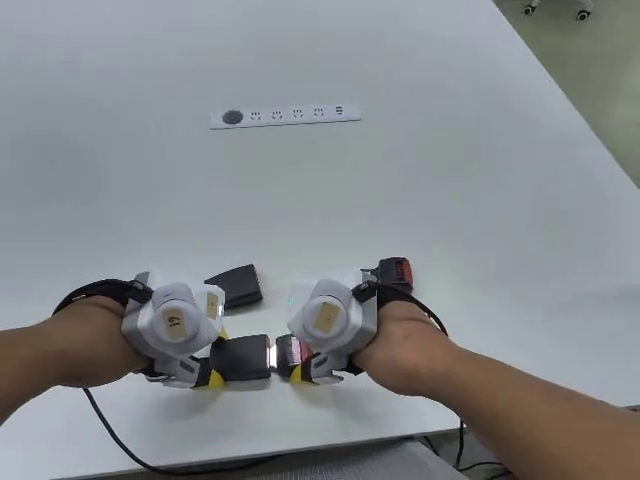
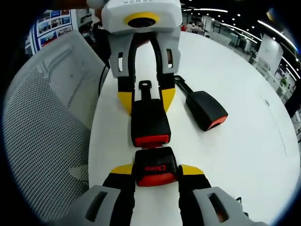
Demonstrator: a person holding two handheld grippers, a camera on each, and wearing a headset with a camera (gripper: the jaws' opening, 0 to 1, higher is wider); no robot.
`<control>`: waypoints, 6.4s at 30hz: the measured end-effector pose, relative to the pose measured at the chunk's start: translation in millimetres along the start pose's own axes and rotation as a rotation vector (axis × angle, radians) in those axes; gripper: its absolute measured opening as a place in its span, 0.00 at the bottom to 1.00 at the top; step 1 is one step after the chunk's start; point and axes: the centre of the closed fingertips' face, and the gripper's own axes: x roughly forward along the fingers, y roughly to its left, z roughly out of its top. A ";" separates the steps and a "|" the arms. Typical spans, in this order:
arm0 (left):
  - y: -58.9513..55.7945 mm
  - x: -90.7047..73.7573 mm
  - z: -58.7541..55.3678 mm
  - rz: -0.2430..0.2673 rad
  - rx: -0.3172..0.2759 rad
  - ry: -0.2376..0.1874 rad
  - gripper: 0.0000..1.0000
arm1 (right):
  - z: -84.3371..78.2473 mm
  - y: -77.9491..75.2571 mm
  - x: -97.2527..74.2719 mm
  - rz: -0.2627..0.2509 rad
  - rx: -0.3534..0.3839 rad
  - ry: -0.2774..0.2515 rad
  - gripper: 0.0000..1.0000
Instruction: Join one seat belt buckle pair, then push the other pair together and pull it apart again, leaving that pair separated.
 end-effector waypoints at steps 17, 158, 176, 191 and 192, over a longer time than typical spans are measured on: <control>-1.5 2.1 3.1 0.013 -0.032 -0.052 0.30 | -0.7 0.9 -0.2 0.007 -0.035 -0.001 0.32; 98.8 6.8 6.4 0.032 -0.074 0.030 0.34 | -30.7 -103.7 -17.3 -0.020 0.005 0.070 0.32; 98.9 10.5 8.8 0.023 -0.061 0.013 0.34 | 4.8 -99.3 6.6 -0.022 -0.044 0.059 0.32; 96.9 9.0 11.6 0.012 -0.027 -0.003 0.33 | 9.8 -102.3 13.7 0.014 -0.073 0.069 0.31; 96.9 8.9 11.4 0.011 -0.028 -0.003 0.33 | 10.5 -102.2 14.3 0.013 -0.070 0.068 0.31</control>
